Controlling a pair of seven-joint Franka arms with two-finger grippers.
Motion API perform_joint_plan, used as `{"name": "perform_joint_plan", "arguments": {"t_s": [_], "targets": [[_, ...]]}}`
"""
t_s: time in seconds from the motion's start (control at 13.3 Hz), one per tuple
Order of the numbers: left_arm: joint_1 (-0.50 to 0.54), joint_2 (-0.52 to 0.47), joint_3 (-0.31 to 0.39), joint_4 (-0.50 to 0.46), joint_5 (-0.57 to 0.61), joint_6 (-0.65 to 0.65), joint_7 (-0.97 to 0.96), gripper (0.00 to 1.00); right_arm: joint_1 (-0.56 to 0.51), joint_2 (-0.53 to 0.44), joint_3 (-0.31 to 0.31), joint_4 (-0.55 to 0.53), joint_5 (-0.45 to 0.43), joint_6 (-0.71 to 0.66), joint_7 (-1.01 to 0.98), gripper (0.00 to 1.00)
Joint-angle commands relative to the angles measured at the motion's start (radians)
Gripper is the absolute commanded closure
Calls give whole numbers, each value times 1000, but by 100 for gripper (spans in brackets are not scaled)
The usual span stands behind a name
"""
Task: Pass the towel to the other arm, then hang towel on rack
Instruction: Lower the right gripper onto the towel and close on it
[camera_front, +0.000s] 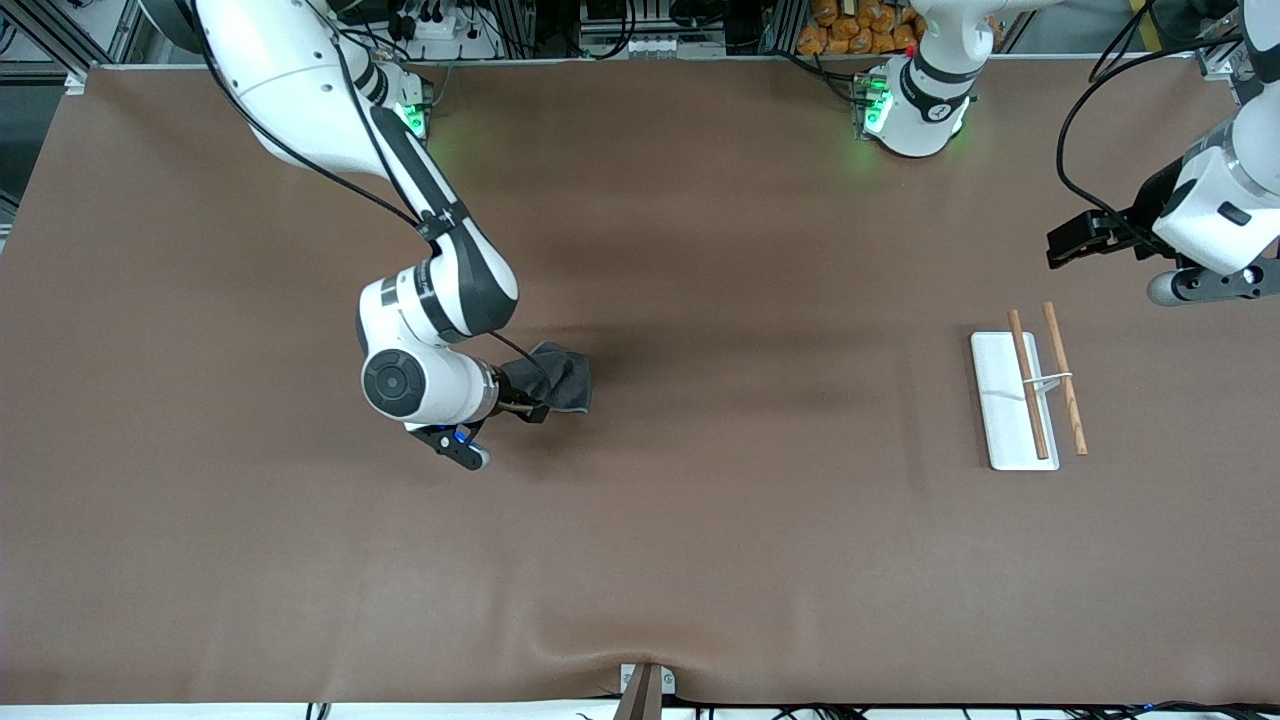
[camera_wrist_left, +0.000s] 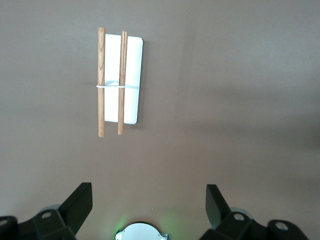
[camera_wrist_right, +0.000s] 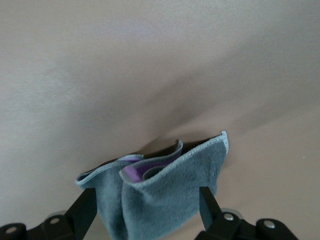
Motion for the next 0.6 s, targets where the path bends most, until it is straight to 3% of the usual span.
{"name": "perform_joint_plan", "arguments": {"t_s": [0.0,0.15,0.3,0.53], "targets": [[3,-10,-4,-13,6,13,12,0,25,23,-7,-13,-20,62,13,18],[3,-10,-4,-13,6,15,12,0,30,35,-7,-13,-20,72,14,35],[3,-10,-4,-22,6,16,12,0,41,47,-7,-13,-19,82,16,39],[3,-11,-4,-26,6,19,12,0,41,47,-7,-13,-19,75,14,77]]}}
